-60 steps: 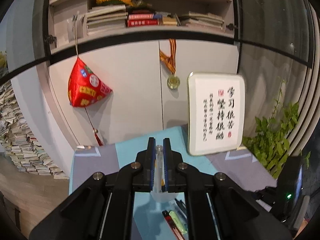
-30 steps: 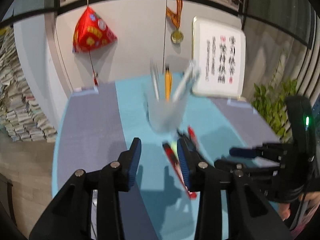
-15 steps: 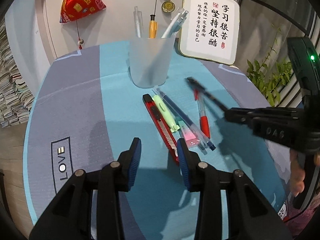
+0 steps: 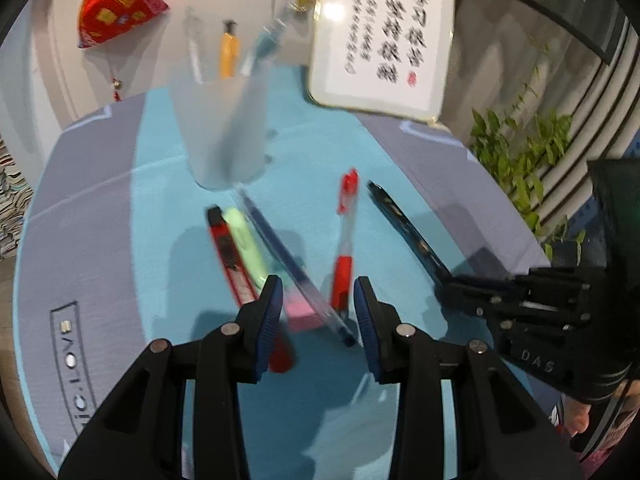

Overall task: Organize stationery
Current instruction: 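Lower the left tool to the dark blue pen while the right tool grasps the black pen, then close the left tool on the dark blue pen while the right tool regrips the black pen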

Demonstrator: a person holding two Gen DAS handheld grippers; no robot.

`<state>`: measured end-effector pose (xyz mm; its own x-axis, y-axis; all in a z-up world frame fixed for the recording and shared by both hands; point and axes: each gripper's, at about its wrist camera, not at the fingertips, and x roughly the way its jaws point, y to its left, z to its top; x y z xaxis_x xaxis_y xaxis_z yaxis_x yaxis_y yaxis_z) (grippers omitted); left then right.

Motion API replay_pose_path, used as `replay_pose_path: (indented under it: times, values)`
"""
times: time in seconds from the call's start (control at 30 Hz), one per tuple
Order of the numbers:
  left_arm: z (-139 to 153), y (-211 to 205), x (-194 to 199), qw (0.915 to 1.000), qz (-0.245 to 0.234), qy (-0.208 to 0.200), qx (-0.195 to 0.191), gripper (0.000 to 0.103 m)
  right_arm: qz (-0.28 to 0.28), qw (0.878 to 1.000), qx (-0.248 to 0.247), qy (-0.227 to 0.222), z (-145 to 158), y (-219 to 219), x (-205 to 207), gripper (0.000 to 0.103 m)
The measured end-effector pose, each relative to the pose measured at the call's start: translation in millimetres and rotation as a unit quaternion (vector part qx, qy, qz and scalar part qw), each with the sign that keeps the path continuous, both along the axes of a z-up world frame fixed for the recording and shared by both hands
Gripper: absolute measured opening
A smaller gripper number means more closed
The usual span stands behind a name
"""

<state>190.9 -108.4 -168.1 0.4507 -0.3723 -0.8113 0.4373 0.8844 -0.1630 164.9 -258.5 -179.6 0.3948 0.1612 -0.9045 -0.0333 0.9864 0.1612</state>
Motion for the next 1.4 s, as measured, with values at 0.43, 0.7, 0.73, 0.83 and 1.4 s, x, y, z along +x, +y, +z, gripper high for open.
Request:
replay_pose_path:
  times: [0.43,0.7,0.73,0.83,1.4]
  values:
    - [-10,19,-25,0.9997,-0.019,0.013,0.003,0.006,0.012,1.0,0.006,-0.012,-3,3,0,0.011]
    - [-22,45,-70,0.9981,-0.045,0.037,0.022,0.006,0.061,0.998,-0.017,0.007,-2,10,-24,0.011]
    - [-22,47,-74,0.9978,-0.048,0.038,0.024,0.006,0.07,0.997,-0.02,0.012,-2,10,-29,0.011]
    - [-21,51,-80,0.9978,-0.048,0.028,0.037,0.006,0.108,0.993,-0.047,0.029,-2,16,-46,0.011]
    - [-21,11,-35,0.9983,-0.031,0.019,0.046,0.019,0.059,0.997,-0.043,-0.006,0,28,22,0.037]
